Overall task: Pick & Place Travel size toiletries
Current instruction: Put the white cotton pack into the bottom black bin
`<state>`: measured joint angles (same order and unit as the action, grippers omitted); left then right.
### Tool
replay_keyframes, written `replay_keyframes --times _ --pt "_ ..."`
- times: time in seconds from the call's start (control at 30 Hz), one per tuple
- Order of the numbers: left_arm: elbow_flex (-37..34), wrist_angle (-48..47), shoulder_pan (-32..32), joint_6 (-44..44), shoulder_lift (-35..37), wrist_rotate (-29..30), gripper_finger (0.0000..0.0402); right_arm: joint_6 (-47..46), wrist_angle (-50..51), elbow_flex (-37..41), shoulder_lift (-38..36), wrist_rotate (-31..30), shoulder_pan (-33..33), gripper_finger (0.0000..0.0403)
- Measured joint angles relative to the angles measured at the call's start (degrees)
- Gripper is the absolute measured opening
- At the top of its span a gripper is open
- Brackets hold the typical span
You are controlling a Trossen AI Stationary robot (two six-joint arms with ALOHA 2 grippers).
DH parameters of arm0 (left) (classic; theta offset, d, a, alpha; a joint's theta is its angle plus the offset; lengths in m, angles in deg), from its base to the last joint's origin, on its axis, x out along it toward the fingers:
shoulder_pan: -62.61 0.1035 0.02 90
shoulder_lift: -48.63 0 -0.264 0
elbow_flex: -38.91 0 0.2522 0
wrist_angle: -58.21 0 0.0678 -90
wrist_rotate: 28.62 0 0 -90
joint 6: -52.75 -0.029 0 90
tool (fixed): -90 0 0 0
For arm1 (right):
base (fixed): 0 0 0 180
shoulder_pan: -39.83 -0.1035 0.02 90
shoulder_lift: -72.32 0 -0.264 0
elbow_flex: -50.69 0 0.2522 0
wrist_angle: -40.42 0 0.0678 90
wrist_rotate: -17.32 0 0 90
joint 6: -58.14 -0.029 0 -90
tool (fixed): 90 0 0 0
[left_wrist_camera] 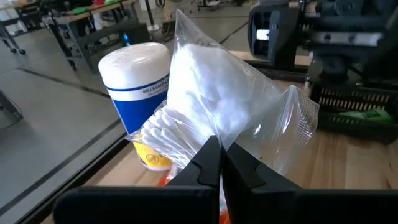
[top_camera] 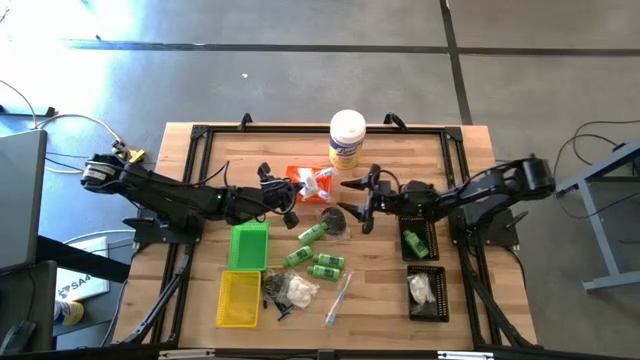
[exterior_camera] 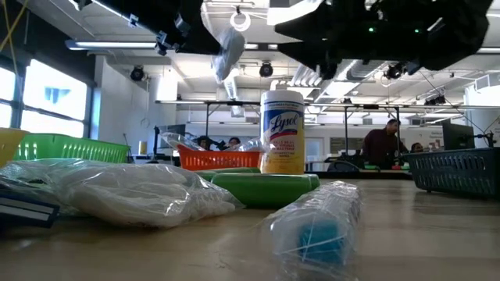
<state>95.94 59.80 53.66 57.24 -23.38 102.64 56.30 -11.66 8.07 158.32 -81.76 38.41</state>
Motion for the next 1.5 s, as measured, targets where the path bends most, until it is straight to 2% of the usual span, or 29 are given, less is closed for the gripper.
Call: replay_keyframes --times 0.17,0.4,0.67,0.83,1.2,1.33,1.5 --pt "0.00 1.57 0.00 -0.37 -0.63 0.21 0.0000 0.07 0.02 -6.03 5.84 -0.16 -0.04 0.0275" --pt "0.00 1.51 0.00 -0.38 -0.63 0.23 0.0000 -0.99 1.34 -13.59 12.53 -3.87 0.01 0.0276" --pt "0.00 0.87 -0.06 -0.37 -0.63 0.48 0.0000 -1.76 2.65 -17.39 15.78 -3.65 -0.01 0.0267" --pt "0.00 0.93 -0.07 -0.37 -0.63 -0.20 0.0000 -3.14 2.67 -17.39 15.78 -4.90 -0.03 0.0214" --pt "0.00 0.92 -0.07 -0.37 -0.62 -0.23 0.0000 -5.84 3.10 -17.39 15.70 -7.39 -0.29 0.0046" --pt "0.00 0.94 -0.07 -0.37 -0.61 -0.30 0.0000 -4.70 3.17 -17.39 15.69 -9.66 -1.27 0.0018" --pt "0.00 0.98 -0.09 -0.37 -0.61 -0.67 0.0000 -2.67 3.19 -17.39 15.69 -12.48 -2.57 0.0016"
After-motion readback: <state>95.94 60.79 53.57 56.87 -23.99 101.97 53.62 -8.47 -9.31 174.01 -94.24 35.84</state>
